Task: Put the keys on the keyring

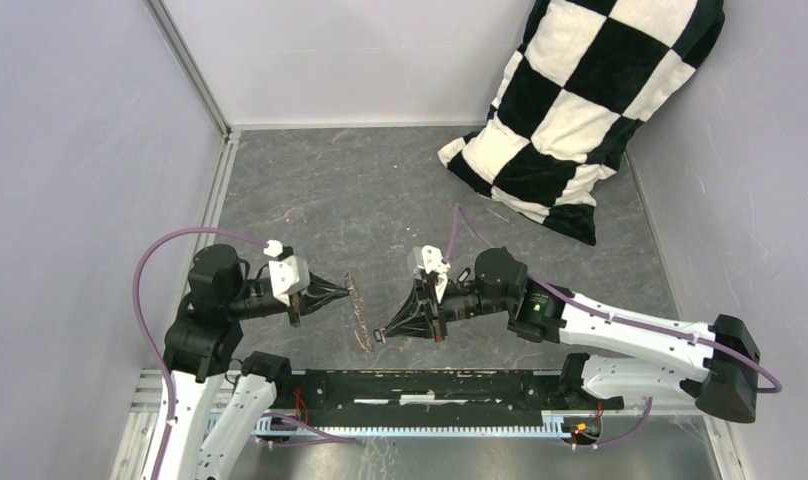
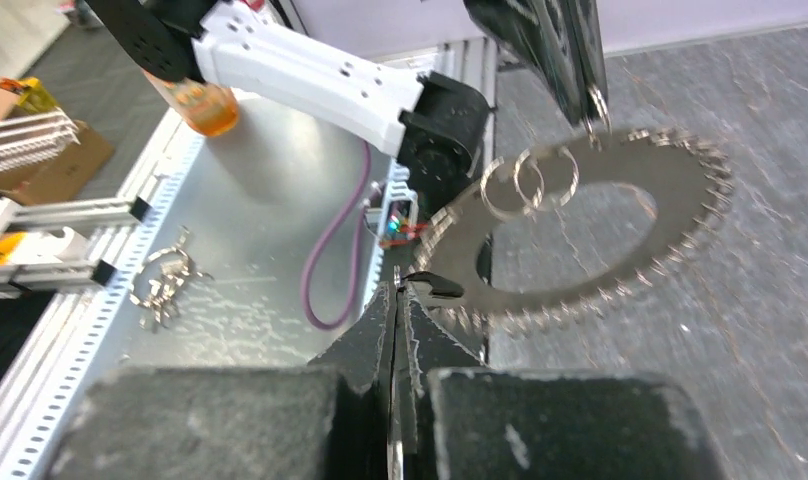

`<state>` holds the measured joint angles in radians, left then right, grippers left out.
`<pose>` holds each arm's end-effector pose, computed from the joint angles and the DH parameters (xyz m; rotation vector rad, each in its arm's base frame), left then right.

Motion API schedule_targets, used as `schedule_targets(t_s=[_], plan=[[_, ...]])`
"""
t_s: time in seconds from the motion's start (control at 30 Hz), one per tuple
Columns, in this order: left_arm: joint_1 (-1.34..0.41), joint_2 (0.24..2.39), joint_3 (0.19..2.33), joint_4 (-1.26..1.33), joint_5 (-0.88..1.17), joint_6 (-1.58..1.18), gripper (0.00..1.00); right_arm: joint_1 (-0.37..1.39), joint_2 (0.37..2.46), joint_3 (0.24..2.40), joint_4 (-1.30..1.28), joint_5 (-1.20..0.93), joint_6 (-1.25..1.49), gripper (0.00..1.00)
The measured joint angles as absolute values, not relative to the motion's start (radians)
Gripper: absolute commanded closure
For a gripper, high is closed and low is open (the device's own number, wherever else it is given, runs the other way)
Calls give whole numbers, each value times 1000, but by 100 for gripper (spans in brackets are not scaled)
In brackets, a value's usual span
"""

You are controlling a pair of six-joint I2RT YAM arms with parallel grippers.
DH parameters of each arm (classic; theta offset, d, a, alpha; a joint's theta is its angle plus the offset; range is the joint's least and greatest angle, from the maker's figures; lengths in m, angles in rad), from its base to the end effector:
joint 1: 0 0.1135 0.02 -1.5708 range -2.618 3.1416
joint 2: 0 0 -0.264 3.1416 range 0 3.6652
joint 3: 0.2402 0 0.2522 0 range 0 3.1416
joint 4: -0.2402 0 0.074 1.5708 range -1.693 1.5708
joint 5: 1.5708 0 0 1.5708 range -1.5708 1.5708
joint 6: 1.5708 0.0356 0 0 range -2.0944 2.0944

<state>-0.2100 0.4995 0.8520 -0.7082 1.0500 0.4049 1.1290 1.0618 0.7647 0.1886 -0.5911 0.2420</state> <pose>0.0751 -0.0476 0.3489 1.1635 1.4088 -0.8624 0.0873 0.2309 0.3185 -1.2422 1.4450 1.4771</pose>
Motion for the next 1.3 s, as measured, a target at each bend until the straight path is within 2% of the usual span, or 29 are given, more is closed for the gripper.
schedule_targets(t_s=[0.4,0.67,1.3], plan=[[-210,479,852,-717,1097,437,98,1137,1193,876,304,-623,428,100],[-210,421,850,-732,1188,507,98,1137,1225,955,276,-620,450,100],[-210,421,850,-736,1206,520,98,1127,1274,974,162,-550,468,100]])
